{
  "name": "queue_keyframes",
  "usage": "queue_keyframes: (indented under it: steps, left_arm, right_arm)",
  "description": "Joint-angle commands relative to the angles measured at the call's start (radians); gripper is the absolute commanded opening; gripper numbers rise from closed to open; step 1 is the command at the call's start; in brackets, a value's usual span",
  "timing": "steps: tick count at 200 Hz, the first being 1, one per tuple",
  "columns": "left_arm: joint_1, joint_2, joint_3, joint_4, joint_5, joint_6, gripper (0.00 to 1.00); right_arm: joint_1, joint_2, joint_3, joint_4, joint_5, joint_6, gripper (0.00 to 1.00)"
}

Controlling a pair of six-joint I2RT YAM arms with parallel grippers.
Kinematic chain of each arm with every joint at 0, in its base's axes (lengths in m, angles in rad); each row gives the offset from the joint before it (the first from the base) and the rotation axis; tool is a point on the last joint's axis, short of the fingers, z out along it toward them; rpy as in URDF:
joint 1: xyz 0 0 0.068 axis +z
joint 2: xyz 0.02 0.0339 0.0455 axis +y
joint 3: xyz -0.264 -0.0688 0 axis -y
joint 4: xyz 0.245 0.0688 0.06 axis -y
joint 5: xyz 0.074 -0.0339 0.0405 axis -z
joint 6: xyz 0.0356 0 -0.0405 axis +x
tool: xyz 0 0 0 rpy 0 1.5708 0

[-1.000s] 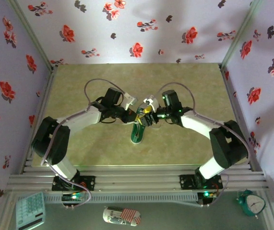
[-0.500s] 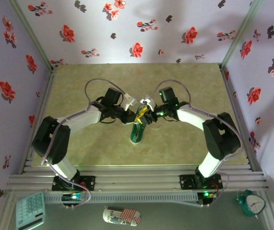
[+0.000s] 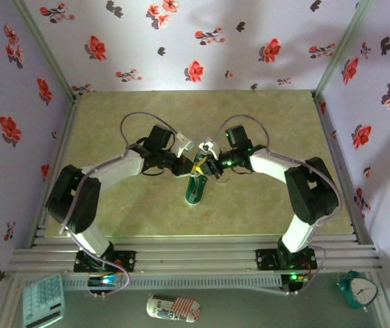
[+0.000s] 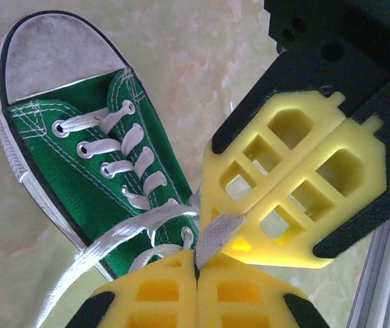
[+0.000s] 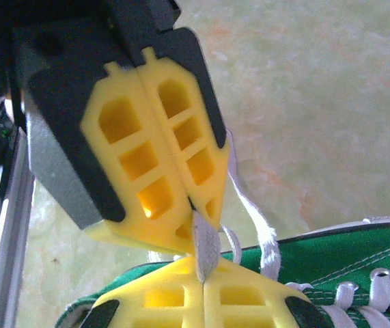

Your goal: Tie the shoes

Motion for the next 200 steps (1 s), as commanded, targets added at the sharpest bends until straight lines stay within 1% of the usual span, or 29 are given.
queue_keyframes:
  steps: [1,10,15,29,42,50,60,70,75,80,96,106,124,141,174,200]
  left_arm:
    - [0.004,0.004,0.022,-0.005,0.028,0.004,0.00]
    - [0.004,-0.002,0.020,-0.002,0.028,-0.001,0.00]
    - [0.005,-0.008,0.017,0.002,0.028,-0.002,0.04]
    - [0.008,-0.031,0.002,0.018,0.014,-0.014,0.20]
    - [0.020,-0.064,-0.021,0.041,-0.007,-0.033,0.39]
    - [0.028,-0.089,-0.041,0.059,-0.025,-0.050,0.47]
    - [0.043,-0.118,-0.069,0.079,-0.044,-0.068,0.52]
    - [0.056,-0.148,-0.096,0.096,-0.082,-0.088,0.53]
    - [0.060,-0.155,-0.106,0.096,-0.110,-0.097,0.53]
    - [0.064,-0.161,-0.112,0.091,-0.134,-0.104,0.50]
    - [0.064,-0.162,-0.126,0.062,-0.204,-0.146,0.33]
    - [0.059,-0.165,-0.145,0.048,-0.250,-0.178,0.25]
    - [0.028,-0.175,-0.185,0.016,-0.337,-0.231,0.10]
    - [-0.027,-0.178,-0.234,0.015,-0.387,-0.298,0.01]
    - [-0.147,-0.138,-0.275,-0.009,-0.466,-0.395,0.00]
    - [-0.197,-0.136,-0.304,0.017,-0.484,-0.449,0.00]
  right_arm:
    - [-0.004,-0.011,-0.020,0.081,0.002,0.033,0.00]
    - [-0.005,-0.017,-0.031,0.098,0.017,0.045,0.00]
    - [-0.004,-0.021,-0.041,0.113,0.031,0.057,0.00]
    - [-0.005,-0.037,-0.068,0.158,0.059,0.090,0.00]
    - [-0.006,-0.054,-0.098,0.199,0.086,0.121,0.00]
    - [-0.005,-0.064,-0.114,0.216,0.099,0.131,0.00]
    - [-0.006,-0.076,-0.134,0.238,0.119,0.149,0.00]
    - [-0.006,-0.087,-0.150,0.251,0.129,0.159,0.00]
    - [-0.006,-0.094,-0.160,0.265,0.139,0.169,0.00]
    - [-0.006,-0.099,-0.168,0.279,0.150,0.180,0.00]
    - [-0.006,-0.113,-0.190,0.311,0.165,0.204,0.00]
    - [-0.006,-0.115,-0.192,0.312,0.172,0.217,0.00]
    - [-0.005,-0.115,-0.188,0.313,0.172,0.231,0.00]
    - [-0.006,-0.112,-0.184,0.308,0.171,0.237,0.00]
    - [-0.004,-0.111,-0.168,0.285,0.165,0.231,0.00]
    - [-0.004,-0.116,-0.166,0.278,0.164,0.230,0.00]
